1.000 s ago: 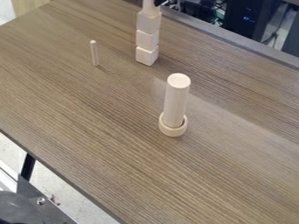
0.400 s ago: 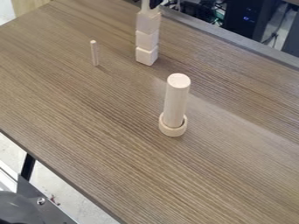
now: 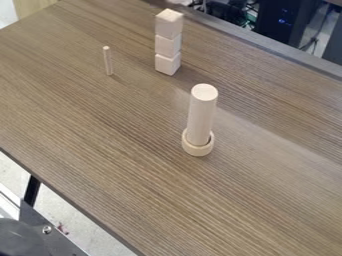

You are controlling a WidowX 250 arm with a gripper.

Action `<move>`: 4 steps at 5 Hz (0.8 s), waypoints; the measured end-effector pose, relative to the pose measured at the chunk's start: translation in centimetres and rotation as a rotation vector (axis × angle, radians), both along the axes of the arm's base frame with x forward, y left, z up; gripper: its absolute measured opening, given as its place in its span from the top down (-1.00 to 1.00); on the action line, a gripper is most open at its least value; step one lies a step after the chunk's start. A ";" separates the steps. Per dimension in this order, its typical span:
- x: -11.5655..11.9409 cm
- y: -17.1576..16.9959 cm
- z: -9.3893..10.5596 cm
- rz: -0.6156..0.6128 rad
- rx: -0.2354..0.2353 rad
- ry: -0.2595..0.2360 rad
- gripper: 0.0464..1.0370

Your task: Put the cylindrical object from top of the block to the right of the table.

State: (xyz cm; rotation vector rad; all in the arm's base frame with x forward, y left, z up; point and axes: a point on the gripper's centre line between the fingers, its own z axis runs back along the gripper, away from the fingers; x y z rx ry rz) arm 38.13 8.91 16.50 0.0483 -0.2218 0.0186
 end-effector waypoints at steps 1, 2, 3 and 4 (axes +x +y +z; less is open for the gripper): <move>0.1 -2.3 -0.4 -0.061 0.007 0.004 0.12; 0.1 -4.6 -1.2 -0.116 0.011 0.022 0.12; 0.2 -6.8 -1.7 -0.170 0.021 0.024 0.12; 0.0 -8.9 -3.0 -0.228 0.039 0.045 0.12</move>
